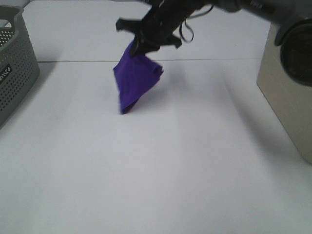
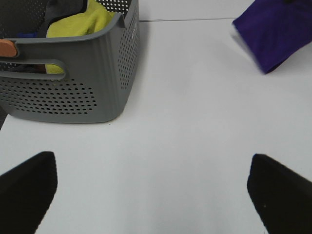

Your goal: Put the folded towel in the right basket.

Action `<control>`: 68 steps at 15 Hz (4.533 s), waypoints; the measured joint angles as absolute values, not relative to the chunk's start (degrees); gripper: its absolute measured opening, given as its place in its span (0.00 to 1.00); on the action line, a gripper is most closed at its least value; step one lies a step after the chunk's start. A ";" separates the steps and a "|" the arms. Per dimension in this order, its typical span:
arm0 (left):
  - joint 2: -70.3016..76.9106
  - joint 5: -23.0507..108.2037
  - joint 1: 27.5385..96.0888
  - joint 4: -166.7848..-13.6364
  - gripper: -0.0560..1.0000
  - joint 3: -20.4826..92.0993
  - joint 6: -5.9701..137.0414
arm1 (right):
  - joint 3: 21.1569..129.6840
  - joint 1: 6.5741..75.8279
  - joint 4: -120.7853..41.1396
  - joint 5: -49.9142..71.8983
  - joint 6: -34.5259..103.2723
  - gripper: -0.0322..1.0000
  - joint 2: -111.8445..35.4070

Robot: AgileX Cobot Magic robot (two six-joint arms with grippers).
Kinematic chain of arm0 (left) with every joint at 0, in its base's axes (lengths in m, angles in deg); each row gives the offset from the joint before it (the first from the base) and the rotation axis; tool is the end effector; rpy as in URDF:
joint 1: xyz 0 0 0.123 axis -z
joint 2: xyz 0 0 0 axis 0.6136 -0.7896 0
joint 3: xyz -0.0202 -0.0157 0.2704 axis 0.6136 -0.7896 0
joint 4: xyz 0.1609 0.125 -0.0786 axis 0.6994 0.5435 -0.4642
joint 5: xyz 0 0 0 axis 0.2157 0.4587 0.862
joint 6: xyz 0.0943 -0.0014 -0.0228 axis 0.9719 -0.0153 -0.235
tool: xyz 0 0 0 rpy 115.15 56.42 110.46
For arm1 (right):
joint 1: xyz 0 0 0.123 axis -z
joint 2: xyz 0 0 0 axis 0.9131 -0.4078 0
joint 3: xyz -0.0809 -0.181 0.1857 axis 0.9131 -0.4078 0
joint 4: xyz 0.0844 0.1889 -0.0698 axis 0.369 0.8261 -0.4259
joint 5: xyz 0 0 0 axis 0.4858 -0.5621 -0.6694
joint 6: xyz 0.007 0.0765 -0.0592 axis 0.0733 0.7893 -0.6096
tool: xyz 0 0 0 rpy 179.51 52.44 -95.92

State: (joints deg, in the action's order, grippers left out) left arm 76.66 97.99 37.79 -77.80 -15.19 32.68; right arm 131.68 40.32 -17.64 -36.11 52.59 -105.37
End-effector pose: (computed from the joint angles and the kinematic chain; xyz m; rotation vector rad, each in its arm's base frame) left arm -0.0151 -0.0016 0.2602 0.0207 2.0154 -0.0086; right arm 0.4361 0.2540 0.2252 -0.4659 2.4879 0.8146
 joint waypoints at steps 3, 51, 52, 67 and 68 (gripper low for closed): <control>76.66 97.99 37.79 -77.80 0.99 -15.19 32.68 | 142.62 45.42 -21.07 -47.28 51.74 0.09 -97.86; 76.66 97.99 37.79 -77.29 0.99 -15.19 32.68 | 39.84 63.52 -48.40 -40.06 56.83 0.96 20.11; 76.66 97.99 37.79 -77.29 0.99 -15.19 32.68 | 36.40 63.52 -48.40 -40.06 56.83 0.96 25.21; 76.66 97.99 37.79 -77.29 0.99 -15.19 32.68 | 21.44 64.21 -48.63 -42.98 56.83 0.96 35.18; 76.66 97.99 37.79 -77.29 0.99 -15.19 32.68 | 21.44 65.36 -48.63 -42.98 56.83 0.96 35.18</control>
State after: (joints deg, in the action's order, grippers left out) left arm 76.66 97.99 37.79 -77.29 -15.19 32.68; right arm 21.44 65.36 -48.63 -42.98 56.83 35.18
